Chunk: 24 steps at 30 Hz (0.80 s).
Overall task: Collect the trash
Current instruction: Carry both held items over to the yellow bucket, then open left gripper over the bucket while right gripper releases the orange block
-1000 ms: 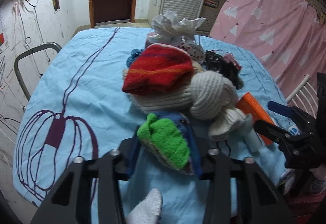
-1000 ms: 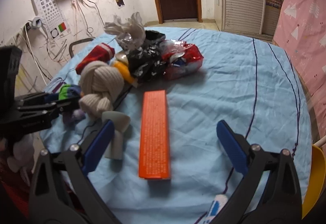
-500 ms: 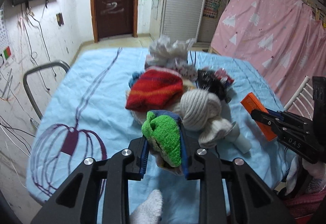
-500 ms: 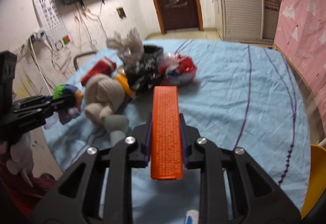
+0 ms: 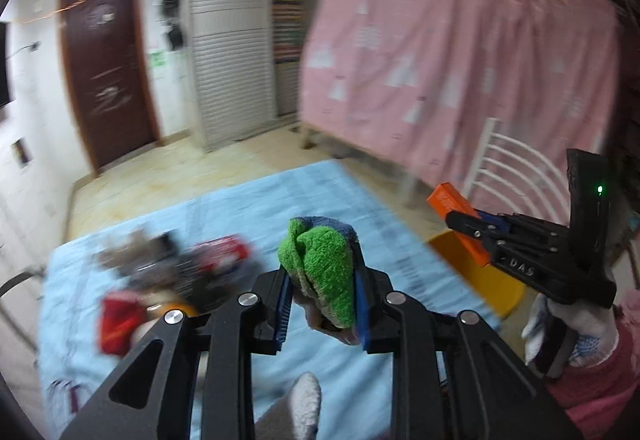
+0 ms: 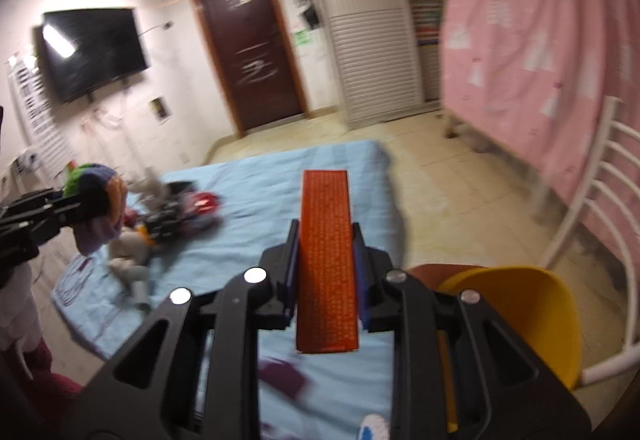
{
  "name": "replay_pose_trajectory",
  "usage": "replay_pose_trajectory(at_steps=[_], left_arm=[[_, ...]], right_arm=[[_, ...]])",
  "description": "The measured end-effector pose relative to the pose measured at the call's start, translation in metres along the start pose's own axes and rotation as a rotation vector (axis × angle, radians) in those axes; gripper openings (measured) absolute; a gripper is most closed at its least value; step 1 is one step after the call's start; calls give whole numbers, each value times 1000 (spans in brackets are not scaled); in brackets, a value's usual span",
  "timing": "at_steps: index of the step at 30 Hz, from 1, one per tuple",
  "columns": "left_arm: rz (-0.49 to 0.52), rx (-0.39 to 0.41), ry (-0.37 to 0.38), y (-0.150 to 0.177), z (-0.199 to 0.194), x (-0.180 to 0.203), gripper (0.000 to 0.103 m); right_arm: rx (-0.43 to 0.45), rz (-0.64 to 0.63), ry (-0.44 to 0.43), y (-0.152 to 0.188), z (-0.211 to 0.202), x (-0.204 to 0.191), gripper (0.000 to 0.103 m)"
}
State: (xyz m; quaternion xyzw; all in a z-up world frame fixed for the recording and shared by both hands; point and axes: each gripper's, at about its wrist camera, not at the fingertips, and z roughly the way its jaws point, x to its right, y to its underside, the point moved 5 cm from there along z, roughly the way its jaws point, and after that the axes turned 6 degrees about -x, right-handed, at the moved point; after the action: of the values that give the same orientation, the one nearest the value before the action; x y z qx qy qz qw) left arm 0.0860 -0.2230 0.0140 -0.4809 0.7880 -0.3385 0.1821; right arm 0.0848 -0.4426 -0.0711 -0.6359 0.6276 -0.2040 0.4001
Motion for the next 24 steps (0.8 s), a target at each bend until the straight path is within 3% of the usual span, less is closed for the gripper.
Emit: replay_pose_trajectory(at_steps=[7, 14, 16, 18, 19, 20, 24], left_arm=[[67, -33, 220, -21, 46, 94, 17], [119, -132, 325, -25, 104, 170, 18], [128, -146, 336, -27, 113, 185, 27], [119, -167, 347, -27, 122, 195, 61], [109, -169, 342, -28, 126, 197, 68], [105, -167, 333, -28, 129, 198, 73], [85, -173, 315, -30, 131, 196, 74]], right_arm=[[36, 115, 133, 14, -33, 84, 22], [75, 210, 181, 22, -49, 133, 22], [86, 238, 193, 25, -52, 147, 22], [86, 260, 195, 29, -52, 156, 22], [84, 267, 194, 29, -51, 158, 22], [80, 273, 193, 30, -49, 160, 22], [52, 276, 194, 37, -38, 162, 22]])
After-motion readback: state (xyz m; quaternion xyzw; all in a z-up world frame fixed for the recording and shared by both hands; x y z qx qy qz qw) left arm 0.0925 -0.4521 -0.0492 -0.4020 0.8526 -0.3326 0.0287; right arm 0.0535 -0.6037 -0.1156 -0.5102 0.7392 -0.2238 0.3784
